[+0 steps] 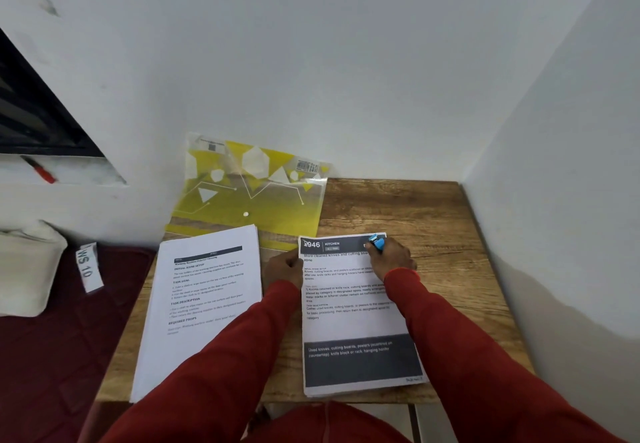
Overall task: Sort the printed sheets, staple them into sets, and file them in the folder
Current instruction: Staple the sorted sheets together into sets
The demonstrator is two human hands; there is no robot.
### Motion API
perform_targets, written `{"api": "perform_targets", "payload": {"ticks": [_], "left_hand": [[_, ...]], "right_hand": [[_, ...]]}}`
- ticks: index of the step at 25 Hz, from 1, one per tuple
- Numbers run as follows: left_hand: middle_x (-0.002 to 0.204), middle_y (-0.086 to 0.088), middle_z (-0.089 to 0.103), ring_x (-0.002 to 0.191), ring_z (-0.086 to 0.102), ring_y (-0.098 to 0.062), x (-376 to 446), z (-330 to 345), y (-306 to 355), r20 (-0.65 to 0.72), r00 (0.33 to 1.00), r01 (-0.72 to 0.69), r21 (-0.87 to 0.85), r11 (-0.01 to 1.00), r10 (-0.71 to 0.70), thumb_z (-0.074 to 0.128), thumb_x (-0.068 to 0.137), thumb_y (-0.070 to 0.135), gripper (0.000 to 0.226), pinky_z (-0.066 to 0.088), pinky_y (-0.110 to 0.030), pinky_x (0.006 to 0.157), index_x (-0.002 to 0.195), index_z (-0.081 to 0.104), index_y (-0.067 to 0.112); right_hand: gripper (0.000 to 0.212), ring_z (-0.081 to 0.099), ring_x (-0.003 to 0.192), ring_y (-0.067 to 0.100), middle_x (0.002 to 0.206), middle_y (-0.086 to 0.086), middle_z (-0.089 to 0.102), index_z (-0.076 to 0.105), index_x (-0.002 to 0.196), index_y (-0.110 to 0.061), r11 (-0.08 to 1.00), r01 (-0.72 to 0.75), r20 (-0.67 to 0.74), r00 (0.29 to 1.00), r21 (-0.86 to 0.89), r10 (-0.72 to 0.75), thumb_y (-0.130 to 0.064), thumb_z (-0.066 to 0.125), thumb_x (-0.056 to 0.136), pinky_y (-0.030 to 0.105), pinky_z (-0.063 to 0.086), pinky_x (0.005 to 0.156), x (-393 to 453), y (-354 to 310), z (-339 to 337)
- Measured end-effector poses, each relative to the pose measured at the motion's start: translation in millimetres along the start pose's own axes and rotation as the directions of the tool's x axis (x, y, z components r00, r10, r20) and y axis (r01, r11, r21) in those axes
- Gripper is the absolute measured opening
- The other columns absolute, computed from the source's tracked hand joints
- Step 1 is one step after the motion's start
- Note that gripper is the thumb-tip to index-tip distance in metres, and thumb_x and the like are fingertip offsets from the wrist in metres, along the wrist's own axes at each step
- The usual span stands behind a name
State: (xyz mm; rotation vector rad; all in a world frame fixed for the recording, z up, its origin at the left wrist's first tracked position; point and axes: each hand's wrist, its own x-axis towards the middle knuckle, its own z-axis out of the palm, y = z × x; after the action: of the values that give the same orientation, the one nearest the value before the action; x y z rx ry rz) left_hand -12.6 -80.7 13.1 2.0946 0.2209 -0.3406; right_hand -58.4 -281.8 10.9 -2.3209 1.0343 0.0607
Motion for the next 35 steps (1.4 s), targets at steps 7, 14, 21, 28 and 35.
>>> {"api": "perform_targets", "payload": {"ticks": [7,14,21,28,35], "left_hand": [[0.114,-0.009,0.071,0.105,0.065,-0.023,-7,0,-13,-0.06,0.997,-0.05,0.067,0.996,0.054,0.064,0.09,0.013,0.024,0.033,-0.015,0.087,0.113,0.072,0.011],[0.114,-0.009,0.071,0.108,0.064,-0.023,-4,3,-8,-0.069,0.998,0.007,0.037,0.999,-0.004,0.067,0.089,0.012,0.024,0.035,-0.017,0.09,0.112,0.072,0.007],[0.108,-0.006,0.073,0.101,0.066,-0.02,9,3,-3,-0.046,0.992,0.12,-0.022,0.993,-0.121,0.074,0.083,0.013,0.022,0.043,-0.023,0.095,0.104,0.075,0.01],[0.104,-0.005,0.074,0.095,0.068,-0.02,16,2,-1,-0.022,0.985,0.169,0.008,0.986,-0.169,0.077,0.08,0.015,0.021,0.049,-0.025,0.092,0.1,0.076,0.012],[0.1,-0.003,0.075,0.092,0.068,-0.019,21,4,0,0.006,0.985,0.172,0.077,0.982,-0.173,0.079,0.078,0.019,0.018,0.05,-0.024,0.086,0.095,0.077,0.014]], "right_hand": [[0.045,0.026,0.14,0.026,0.148,0.001,0.041,0.051,0.133,-0.015,0.926,0.337,0.045,0.941,-0.172,-0.334,-0.042,0.049,0.096,0.047,0.024,0.11,1,-5,2],[0.051,0.009,0.148,0.025,0.158,-0.005,0.024,0.042,0.142,-0.02,0.739,0.596,0.377,0.792,-0.314,-0.48,-0.047,0.043,0.099,0.053,0.011,0.117,16,-37,22],[0.035,0.03,0.139,0.023,0.148,-0.004,0.04,0.055,0.128,-0.017,0.699,0.657,0.278,0.753,-0.282,-0.596,-0.03,0.052,0.096,0.047,0.023,0.113,21,-21,39],[0.037,0.027,0.142,0.029,0.149,-0.001,0.041,0.053,0.131,-0.014,0.691,0.669,0.24,0.743,-0.273,-0.624,-0.028,0.049,0.097,0.046,0.02,0.116,22,-15,47],[0.036,0.031,0.141,0.032,0.147,0.003,0.045,0.054,0.13,-0.011,0.657,0.697,0.213,0.715,-0.287,-0.665,-0.025,0.052,0.096,0.055,0.009,0.117,20,-10,49]]}}
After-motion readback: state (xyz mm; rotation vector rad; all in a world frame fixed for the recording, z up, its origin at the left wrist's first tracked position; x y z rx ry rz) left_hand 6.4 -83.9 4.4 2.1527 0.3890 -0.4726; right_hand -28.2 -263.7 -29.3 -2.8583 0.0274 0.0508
